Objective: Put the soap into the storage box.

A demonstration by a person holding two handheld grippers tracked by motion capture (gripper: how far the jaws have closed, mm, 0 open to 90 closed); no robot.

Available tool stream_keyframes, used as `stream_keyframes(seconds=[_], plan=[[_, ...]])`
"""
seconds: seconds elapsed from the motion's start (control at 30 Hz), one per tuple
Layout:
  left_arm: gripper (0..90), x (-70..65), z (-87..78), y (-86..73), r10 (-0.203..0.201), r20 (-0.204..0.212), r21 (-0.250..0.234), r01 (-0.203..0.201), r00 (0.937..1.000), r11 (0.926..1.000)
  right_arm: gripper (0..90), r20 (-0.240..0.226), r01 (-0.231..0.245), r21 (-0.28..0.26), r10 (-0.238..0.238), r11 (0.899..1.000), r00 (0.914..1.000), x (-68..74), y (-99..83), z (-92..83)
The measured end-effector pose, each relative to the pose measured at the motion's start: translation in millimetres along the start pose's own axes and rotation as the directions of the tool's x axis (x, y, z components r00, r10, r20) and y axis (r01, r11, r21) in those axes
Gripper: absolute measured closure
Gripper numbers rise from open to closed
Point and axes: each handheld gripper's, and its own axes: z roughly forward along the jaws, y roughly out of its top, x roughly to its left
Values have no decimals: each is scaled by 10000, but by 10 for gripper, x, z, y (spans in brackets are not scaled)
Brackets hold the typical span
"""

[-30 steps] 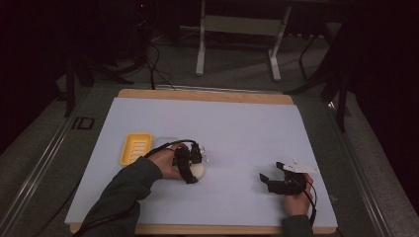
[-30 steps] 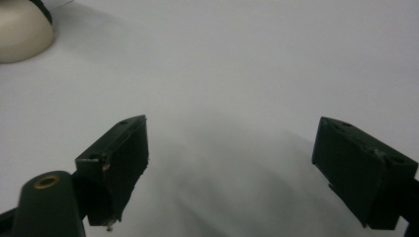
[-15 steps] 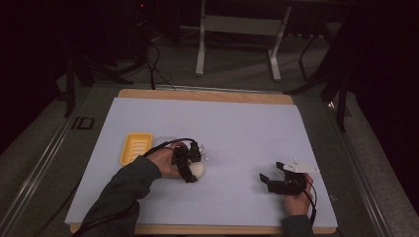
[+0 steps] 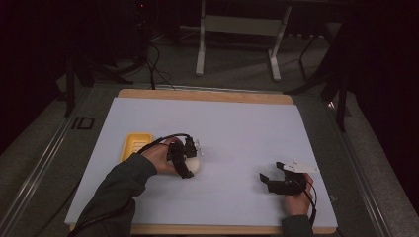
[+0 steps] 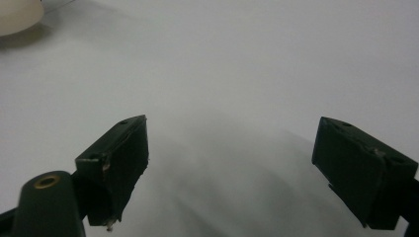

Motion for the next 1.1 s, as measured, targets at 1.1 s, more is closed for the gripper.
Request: stream_keyframes(seconds=[1.1], plan=[[256,223,-256,-291,-1079,-697,188,1095,9917,9938,141,3,-25,-2,25,10000,10000,0,0,-2]])
